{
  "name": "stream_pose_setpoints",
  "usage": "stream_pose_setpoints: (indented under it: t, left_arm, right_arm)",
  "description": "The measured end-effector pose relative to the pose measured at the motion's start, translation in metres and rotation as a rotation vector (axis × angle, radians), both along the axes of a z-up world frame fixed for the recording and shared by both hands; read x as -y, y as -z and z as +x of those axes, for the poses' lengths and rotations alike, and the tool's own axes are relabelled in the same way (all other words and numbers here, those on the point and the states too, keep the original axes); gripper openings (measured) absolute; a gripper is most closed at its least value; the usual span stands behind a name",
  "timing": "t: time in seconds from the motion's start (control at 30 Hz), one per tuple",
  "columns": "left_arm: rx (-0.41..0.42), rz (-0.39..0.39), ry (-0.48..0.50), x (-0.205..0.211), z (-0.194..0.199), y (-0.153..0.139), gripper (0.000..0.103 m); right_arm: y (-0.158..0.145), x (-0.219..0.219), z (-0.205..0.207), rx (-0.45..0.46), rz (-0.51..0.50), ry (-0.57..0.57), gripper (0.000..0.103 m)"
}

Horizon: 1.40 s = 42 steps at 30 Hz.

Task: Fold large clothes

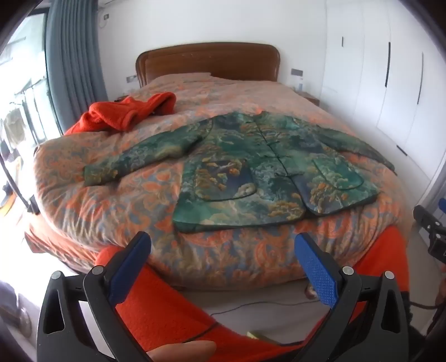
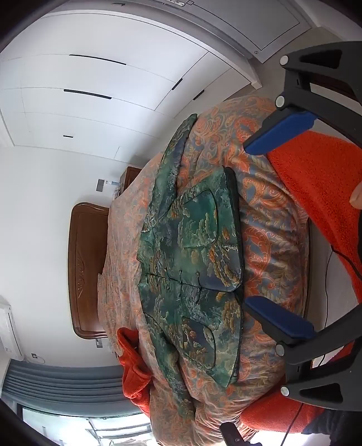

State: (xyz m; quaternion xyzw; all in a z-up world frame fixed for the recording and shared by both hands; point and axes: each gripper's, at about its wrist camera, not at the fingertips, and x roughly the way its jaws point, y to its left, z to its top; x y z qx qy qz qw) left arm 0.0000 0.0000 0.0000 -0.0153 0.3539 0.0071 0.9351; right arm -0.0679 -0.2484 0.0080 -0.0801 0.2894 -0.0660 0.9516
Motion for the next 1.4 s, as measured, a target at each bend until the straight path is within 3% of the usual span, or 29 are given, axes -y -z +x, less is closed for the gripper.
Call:
stream_pose_setpoints:
  t: [0.5, 1.4]
  left_arm:
    - [0.000, 0.045, 0.006, 0.007, -0.001, -0.002, 0.103]
    - [-0.003, 0.033, 0.010, 0.011, -0.003, 0.005, 0.103]
  right_arm:
    - [0.002, 0.005, 0.002, -0.010, 0.038, 0.024, 0.103]
    - [0.006, 0.003, 0.001, -0.020, 0.045, 0.022, 0.103]
